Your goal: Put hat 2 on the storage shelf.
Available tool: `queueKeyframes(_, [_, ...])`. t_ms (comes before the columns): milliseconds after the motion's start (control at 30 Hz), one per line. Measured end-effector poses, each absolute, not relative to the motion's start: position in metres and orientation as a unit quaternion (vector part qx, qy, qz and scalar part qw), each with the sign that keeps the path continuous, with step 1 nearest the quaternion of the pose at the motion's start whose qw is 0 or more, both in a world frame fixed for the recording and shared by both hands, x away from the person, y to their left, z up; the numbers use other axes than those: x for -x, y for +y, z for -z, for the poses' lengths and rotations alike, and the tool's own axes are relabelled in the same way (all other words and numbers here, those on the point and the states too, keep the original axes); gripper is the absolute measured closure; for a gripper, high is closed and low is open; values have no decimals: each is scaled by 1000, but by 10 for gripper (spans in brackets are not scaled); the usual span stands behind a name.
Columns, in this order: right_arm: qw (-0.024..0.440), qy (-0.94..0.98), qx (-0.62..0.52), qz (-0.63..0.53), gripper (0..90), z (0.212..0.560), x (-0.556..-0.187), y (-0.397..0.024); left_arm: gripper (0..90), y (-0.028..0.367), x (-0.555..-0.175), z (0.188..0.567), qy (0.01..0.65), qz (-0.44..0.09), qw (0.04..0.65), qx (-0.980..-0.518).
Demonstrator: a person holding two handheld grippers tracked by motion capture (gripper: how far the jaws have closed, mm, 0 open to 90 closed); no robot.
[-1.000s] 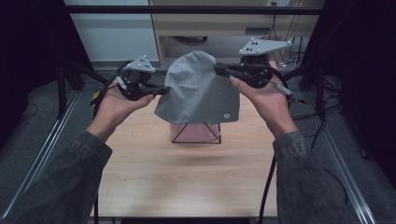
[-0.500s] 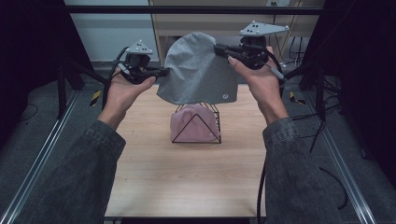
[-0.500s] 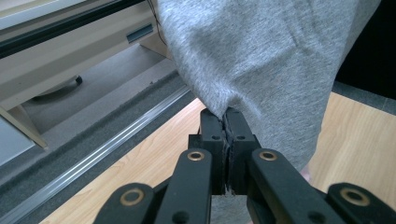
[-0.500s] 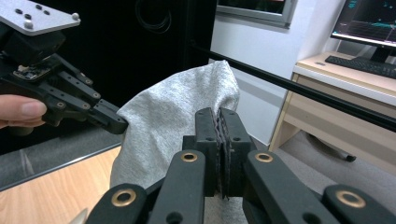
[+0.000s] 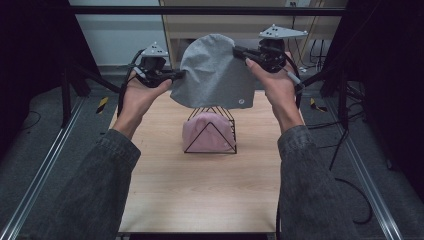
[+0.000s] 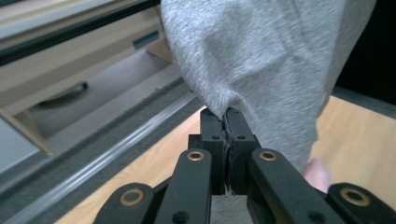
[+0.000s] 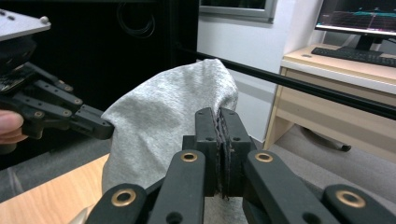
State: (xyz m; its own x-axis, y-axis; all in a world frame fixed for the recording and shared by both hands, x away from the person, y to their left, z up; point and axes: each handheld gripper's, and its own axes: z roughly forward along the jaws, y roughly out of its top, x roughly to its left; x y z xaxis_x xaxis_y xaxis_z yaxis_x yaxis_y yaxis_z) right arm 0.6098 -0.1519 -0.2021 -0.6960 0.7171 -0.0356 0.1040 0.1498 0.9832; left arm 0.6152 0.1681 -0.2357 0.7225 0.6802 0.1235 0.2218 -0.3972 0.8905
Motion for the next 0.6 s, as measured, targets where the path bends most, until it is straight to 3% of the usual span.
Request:
queueKeyframes(300, [261,701,-296,-595,879,219,-626,-155,886,169,-633,251,288,-276,472,-786])
queueKeyframes(600, [257,701,-296,-596,879,241,-639,-154,885,161,-650,276,292,-267,473,-787])
